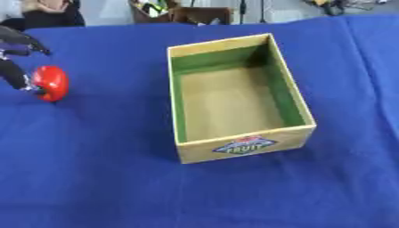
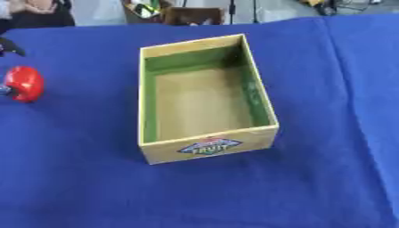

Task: Pick up objects on the table and place them in the box.

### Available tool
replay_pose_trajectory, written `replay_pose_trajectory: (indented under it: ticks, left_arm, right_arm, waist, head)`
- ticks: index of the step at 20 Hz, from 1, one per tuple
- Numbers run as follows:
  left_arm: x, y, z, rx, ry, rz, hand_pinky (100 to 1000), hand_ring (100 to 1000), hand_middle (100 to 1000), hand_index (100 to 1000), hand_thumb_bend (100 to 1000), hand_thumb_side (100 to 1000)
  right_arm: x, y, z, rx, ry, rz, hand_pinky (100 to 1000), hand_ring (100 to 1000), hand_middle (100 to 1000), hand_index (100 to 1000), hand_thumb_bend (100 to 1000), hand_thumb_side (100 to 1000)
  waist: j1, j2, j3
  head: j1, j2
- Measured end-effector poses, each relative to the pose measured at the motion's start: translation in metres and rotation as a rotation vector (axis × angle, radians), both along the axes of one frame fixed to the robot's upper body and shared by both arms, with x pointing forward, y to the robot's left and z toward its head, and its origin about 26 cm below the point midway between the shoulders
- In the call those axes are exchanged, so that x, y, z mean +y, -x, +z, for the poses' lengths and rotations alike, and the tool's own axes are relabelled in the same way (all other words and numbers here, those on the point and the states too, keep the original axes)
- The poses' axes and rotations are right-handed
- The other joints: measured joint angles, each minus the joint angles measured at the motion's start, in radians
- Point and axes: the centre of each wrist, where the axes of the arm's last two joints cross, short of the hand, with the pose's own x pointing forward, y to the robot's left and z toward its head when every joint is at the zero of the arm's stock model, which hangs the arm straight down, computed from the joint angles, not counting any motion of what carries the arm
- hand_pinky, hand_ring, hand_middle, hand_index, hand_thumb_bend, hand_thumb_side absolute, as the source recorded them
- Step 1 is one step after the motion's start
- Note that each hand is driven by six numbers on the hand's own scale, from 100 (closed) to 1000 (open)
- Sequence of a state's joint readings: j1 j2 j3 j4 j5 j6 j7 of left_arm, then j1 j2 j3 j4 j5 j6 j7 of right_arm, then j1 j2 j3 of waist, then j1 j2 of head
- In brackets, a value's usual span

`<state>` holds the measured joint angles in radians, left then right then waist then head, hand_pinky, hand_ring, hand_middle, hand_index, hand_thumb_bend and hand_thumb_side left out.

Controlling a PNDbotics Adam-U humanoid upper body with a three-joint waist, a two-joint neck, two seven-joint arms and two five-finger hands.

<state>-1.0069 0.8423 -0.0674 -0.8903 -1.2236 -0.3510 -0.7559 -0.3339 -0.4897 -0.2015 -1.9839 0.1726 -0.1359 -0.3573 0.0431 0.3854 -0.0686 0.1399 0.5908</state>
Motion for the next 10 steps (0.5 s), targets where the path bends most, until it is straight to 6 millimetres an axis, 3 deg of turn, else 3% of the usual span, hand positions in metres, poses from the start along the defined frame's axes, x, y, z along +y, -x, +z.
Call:
replay_pose_trajectory:
  ticks: [10]
  left_arm:
    - [0.0008, -0.0065, -0.0099, 0.029, -0.036, 0.029, 785, 862, 917, 1000, 435, 490]
  right_arm:
    - [0.0001, 0.0, 0.0, -0.011, -0.017, -0.011, 693, 713, 653, 754, 100, 931]
  waist:
    - [0.0, 0.005, -0.004]
  head:
    - [0.009, -0.003]
